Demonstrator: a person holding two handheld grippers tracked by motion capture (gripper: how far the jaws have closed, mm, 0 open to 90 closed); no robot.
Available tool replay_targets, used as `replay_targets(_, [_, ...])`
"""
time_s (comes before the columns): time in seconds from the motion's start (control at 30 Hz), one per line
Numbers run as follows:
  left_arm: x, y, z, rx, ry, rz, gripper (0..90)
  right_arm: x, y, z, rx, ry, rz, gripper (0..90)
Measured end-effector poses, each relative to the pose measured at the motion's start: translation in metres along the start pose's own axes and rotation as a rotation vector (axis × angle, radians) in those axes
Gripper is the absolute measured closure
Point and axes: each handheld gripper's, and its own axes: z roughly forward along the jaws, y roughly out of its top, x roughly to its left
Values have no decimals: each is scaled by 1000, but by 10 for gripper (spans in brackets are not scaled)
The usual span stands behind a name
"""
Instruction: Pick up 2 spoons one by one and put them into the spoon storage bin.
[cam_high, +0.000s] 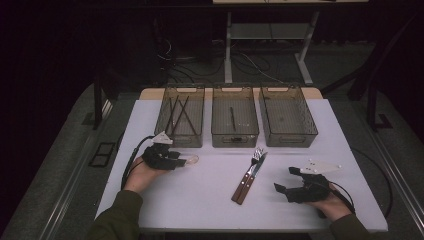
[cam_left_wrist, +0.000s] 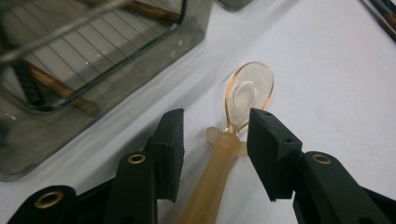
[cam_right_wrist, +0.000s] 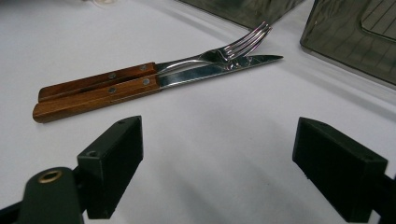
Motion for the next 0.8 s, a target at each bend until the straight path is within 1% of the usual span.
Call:
replay_targets(0.07, [-1, 0, 2, 5, 0, 2, 556, 1, 0, 0, 1, 2, 1, 158])
replay_targets(0.1, [-1, 0, 2, 14, -4, 11, 557, 1, 0, 0, 0, 2, 4, 158])
replay_targets(0.17, [-2, 0, 3, 27, -11, 17, 563, 1, 0, 0, -1, 3, 1, 158])
replay_targets(0.27, [-3, 0, 4, 38, -10, 40, 586, 1, 0, 0, 0, 3, 2, 158])
replay_targets(0.3, [-4, 0, 5, 38, -12, 39, 604, 1, 0, 0, 0, 3, 1, 158])
replay_targets(0.37, [-6, 0, 5, 44, -18, 56, 656, 1, 0, 0, 0, 3, 0, 158])
replay_targets(0.4, [-8, 0, 5, 51, -10, 56, 670, 1, 0, 0, 0, 3, 1, 158])
replay_targets(0.43, [-10, 1, 5, 48, -7, 59, 677, 1, 0, 0, 0, 2, 1, 158])
replay_targets(0.5, [-10, 1, 5, 53, -5, 85, 692, 1, 0, 0, -1, 2, 0, 158])
replay_targets(0.53, [-12, 1, 5, 53, -2, 84, 698, 1, 0, 0, -1, 1, -2, 158])
replay_targets(0.57, [-11, 2, 5, 59, 2, 116, 704, 1, 0, 0, 0, 0, -3, 158])
replay_targets(0.6, [-13, 2, 5, 62, 8, 123, 710, 1, 0, 0, 0, 0, -5, 158])
replay_targets(0.63, [-16, 2, 5, 63, 10, 103, 717, 1, 1, 0, 0, -1, -7, 158])
replay_targets(0.67, [-16, 2, 4, 66, 10, 118, 727, 1, 1, 0, 1, -1, -7, 158])
replay_targets(0.7, [-17, 2, 3, 62, 2, 112, 744, 1, 1, 0, 0, -2, -8, 158])
replay_targets(0.73, [-18, 2, 2, 64, 6, 120, 763, 1, 1, 0, 1, -2, -8, 158])
replay_targets(0.8, [-18, 1, 1, 62, 7, 122, 766, 2, 1, 0, 2, -2, -10, 158])
